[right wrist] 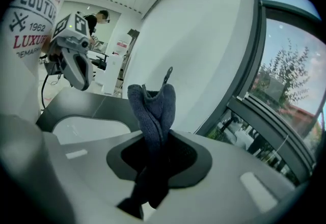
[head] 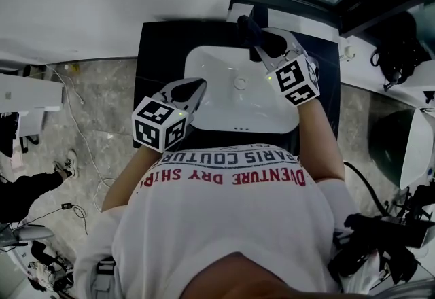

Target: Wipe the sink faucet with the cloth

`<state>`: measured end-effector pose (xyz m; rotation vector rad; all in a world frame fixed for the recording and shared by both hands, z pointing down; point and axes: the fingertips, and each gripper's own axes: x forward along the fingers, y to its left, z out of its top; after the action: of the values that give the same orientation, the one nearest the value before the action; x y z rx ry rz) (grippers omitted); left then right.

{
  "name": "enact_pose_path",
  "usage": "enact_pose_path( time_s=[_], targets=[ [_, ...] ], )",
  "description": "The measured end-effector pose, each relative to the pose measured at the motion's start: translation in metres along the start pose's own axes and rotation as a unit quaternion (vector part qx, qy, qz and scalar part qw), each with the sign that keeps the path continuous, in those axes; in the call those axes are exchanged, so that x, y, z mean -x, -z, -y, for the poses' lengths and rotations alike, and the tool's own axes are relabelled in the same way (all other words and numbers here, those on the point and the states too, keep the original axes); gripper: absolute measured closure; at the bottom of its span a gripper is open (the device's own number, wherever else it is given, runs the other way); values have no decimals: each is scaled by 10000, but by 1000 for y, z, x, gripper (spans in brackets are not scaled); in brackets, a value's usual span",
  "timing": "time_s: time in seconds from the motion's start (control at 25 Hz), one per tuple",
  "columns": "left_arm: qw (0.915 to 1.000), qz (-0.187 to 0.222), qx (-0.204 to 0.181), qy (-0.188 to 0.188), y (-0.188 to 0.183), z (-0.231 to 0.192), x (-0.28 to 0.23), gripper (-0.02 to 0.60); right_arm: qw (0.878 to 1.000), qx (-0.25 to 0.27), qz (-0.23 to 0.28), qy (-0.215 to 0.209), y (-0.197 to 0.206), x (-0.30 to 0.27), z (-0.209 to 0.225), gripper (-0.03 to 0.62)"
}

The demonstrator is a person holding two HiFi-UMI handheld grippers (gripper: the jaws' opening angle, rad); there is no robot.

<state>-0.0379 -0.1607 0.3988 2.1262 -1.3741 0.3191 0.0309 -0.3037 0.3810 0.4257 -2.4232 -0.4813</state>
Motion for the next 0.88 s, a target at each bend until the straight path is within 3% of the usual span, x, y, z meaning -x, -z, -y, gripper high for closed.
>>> enact_pose_path(
  time_s=[0.16,0.48,0.88],
  targets=[
    [10000,-27,24,2,4,1,1,581,9982,574,-145,-70,9,15,-18,523],
    [9998,-144,110,25,10,-6,-11,580,9898,1150,-831,-155,57,1,-22,523],
    [9996,-221,156,54,15,-11,-22,580,9853,1212,-1200,28,74,-39,12,522]
  ],
)
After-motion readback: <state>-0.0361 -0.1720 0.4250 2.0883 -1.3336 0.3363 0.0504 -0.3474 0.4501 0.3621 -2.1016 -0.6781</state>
